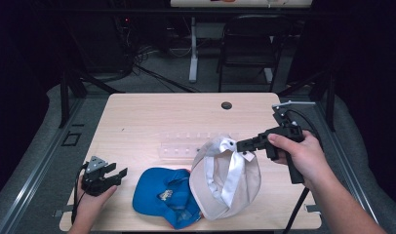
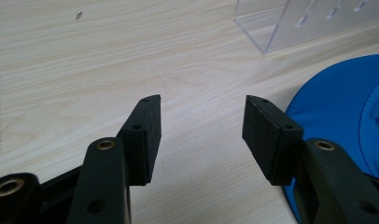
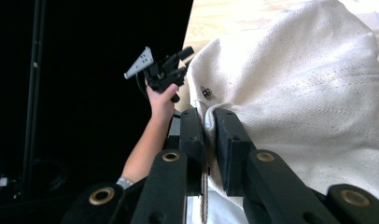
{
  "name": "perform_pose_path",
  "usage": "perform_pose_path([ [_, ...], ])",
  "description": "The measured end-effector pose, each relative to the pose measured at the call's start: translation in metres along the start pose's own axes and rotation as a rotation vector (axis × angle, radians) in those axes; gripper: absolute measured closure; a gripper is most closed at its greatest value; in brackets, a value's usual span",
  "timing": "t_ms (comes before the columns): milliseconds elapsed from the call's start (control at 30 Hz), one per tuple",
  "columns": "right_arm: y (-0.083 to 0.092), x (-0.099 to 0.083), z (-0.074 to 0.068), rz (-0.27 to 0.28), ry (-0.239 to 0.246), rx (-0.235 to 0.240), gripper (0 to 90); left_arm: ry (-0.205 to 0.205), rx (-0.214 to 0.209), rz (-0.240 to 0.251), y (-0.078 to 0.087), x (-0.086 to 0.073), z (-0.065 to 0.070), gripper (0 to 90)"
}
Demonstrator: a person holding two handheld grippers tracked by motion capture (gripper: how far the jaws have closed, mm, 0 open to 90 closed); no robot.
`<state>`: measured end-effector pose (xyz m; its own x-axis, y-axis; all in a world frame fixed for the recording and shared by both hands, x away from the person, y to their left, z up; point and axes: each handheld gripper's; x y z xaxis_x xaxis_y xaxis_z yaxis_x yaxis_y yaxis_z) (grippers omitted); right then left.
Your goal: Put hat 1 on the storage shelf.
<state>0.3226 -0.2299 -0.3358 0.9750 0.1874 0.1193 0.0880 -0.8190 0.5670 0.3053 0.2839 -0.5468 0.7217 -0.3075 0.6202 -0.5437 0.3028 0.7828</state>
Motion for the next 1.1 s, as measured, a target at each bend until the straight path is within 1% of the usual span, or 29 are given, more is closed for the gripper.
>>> perform_pose_path([
  [33, 0.0, 0.0, 0.0, 0.0, 0.0, 0.0, 82.0, 0.0, 0.0, 0.0, 0.0, 0.0, 0.0, 47.3],
  [67, 0.006, 0.001, -0.001, 0.014, 0.004, 0.014, 82.0, -0.003, 0.001, 0.006, 0.0, 0.0, 0.001, 47.3],
  [133, 0.011, 0.001, -0.003, 0.039, 0.003, 0.031, 81.9, -0.006, 0.001, 0.007, 0.0, 0.0, 0.001, 47.3],
  [200, 0.016, 0.002, -0.005, 0.059, 0.003, 0.039, 81.9, -0.006, 0.0, 0.008, 0.0, 0.0, 0.001, 47.3],
  [300, 0.02, 0.003, -0.007, 0.069, 0.004, 0.026, 81.9, -0.004, 0.0, 0.011, 0.0, 0.0, 0.002, 47.3],
  [333, 0.022, 0.005, -0.008, 0.083, 0.001, 0.018, 81.9, -0.007, -0.002, 0.012, 0.0, 0.0, 0.002, 47.3],
  [433, 0.027, 0.009, -0.01, 0.098, -0.001, 0.008, 81.9, -0.01, -0.002, 0.014, -0.001, 0.0, 0.002, 47.3],
  [500, 0.03, 0.013, -0.011, 0.116, -0.007, 0.009, 81.8, -0.015, -0.001, 0.015, 0.0, 0.0, 0.003, 47.3],
  [533, 0.03, 0.013, -0.011, 0.116, -0.007, 0.009, 81.8, -0.015, -0.001, 0.015, 0.0, 0.0, 0.003, 47.3],
  [567, 0.033, 0.016, -0.012, 0.133, -0.013, 0.015, 81.9, -0.012, 0.001, 0.018, 0.0, 0.001, 0.003, 47.3],
  [633, 0.035, 0.02, -0.014, 0.146, -0.016, 0.03, 81.8, -0.015, 0.0, 0.02, 0.0, 0.001, 0.004, 47.3],
  [700, 0.035, 0.023, -0.015, 0.152, -0.018, 0.038, 81.8, -0.019, 0.001, 0.022, 0.0, 0.001, 0.004, 47.3],
  [733, 0.034, 0.027, -0.017, 0.165, -0.019, 0.049, 81.8, -0.018, -0.002, 0.027, 0.0, 0.001, 0.004, 47.3],
  [800, 0.032, 0.032, -0.02, 0.171, -0.022, 0.064, 81.8, -0.019, -0.002, 0.03, 0.0, 0.001, 0.005, 47.3],
  [833, 0.032, 0.032, -0.02, 0.171, -0.022, 0.064, 81.8, -0.019, -0.002, 0.03, 0.0, 0.001, 0.005, 47.3],
  [867, 0.029, 0.038, -0.023, 0.171, -0.018, 0.072, 81.8, -0.022, -0.004, 0.03, 0.0, 0.001, 0.006, 47.3],
  [900, 0.027, 0.04, -0.025, 0.17, -0.02, 0.073, 81.8, -0.026, -0.005, 0.024, 0.001, 0.001, 0.006, 47.3],
  [967, 0.023, 0.045, -0.028, 0.169, -0.021, 0.079, 81.8, -0.023, -0.007, 0.031, 0.0, 0.001, 0.007, 47.3],
  [1100, 0.016, 0.055, -0.036, 0.172, -0.021, 0.082, 81.8, -0.026, -0.007, 0.03, 0.0, 0.002, 0.006, 47.4],
])
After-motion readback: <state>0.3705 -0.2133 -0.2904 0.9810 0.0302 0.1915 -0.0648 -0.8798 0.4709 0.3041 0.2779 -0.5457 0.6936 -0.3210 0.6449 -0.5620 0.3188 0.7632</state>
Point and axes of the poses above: each handheld gripper's, and its own axes: y roughly backward along the jaws, x roughly out of its top, z roughly to its right, and after that the axes turned 12 degrees about -z, right-handed
